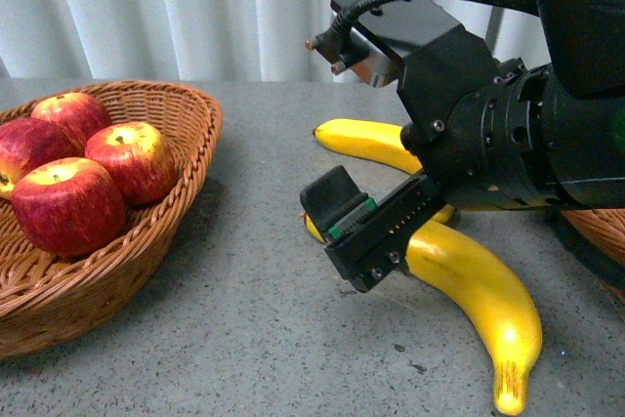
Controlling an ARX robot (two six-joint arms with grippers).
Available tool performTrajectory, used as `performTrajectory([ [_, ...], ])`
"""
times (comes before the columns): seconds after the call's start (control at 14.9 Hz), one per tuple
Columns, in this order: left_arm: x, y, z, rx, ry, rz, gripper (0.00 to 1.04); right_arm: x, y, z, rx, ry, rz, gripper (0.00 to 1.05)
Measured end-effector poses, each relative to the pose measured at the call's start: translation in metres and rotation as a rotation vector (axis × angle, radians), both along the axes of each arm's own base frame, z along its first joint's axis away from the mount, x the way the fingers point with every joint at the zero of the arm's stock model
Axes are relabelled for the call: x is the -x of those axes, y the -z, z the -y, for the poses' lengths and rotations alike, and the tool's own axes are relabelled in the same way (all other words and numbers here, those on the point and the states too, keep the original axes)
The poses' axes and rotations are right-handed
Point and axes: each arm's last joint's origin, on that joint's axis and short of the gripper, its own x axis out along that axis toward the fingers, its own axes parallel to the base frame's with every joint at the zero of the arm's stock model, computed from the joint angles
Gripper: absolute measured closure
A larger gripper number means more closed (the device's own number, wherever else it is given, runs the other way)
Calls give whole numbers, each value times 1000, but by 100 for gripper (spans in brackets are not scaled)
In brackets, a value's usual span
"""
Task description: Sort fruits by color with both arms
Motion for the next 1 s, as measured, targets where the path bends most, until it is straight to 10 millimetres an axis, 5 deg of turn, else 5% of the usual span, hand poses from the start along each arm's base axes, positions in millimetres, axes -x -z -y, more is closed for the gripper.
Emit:
performTrajectory([
  [0.6,0,0,0,0,0,0,7,4,36,22,157,-16,-102,7],
  [1.0,0,0,0,0,0,0,7,11,29,23,127,-43,-97,68],
])
